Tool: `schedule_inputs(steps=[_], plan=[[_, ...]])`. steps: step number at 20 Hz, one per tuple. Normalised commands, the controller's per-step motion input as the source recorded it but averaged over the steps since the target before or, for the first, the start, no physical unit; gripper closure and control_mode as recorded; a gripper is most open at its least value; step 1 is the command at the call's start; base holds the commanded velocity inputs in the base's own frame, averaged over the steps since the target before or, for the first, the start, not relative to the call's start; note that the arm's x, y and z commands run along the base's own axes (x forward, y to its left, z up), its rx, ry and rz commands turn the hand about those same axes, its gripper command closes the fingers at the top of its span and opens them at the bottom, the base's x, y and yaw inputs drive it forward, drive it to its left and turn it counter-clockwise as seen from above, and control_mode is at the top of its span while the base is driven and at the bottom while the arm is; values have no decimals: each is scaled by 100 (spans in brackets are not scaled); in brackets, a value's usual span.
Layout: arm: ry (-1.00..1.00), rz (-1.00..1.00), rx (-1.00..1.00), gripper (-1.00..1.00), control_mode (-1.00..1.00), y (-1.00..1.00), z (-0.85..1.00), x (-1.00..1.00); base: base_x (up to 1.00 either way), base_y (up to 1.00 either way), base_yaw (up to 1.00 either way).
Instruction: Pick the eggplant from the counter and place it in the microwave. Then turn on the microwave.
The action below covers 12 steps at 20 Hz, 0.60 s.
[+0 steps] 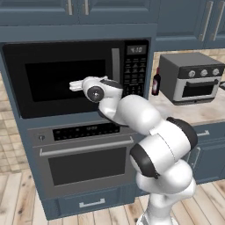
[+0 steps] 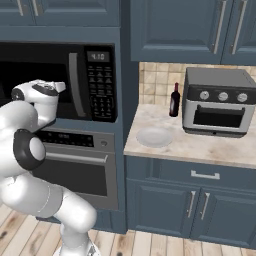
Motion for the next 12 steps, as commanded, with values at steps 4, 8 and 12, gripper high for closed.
schedule_inputs(steps=[4,8,12], plan=[[3,5,1,100,-100,-4,0,19,0,0,0],[2,5,1,100,-100,-2,0,9,0,0,0],[0,5,1,100,-100,-5,1,-2,0,0,0]])
